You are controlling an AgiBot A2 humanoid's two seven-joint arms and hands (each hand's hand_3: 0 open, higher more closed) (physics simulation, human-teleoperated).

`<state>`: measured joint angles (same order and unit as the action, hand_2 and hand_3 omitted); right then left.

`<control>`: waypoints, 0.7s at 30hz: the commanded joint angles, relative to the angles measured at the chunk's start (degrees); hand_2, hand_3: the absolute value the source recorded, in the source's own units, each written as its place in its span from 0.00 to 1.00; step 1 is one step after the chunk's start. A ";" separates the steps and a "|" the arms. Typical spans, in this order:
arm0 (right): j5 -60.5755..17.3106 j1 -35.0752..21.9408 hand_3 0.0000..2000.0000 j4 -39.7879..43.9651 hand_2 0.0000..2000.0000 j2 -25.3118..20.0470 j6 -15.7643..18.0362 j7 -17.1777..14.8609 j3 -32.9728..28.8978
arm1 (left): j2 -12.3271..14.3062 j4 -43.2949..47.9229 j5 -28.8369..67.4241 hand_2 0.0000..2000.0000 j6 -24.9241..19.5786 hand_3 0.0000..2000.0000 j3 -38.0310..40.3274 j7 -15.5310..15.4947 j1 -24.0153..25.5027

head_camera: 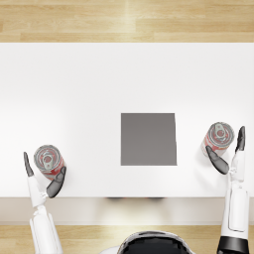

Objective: Pick up the red can on the left and place it in the middle, then pick up the red can on the right and place it on top of the can in the middle

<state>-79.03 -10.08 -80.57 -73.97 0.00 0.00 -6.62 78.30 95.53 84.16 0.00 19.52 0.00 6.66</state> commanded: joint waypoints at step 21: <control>0.03 -7.87 0.00 16.51 0.00 -2.46 1.34 0.07 1.62 | -0.87 -18.55 -0.02 0.00 -0.79 0.00 -3.24 -1.14 -9.10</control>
<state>-79.00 -16.73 -64.05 -76.53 1.29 0.05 -4.83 77.84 78.37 84.15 -0.57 16.43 -1.54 -0.97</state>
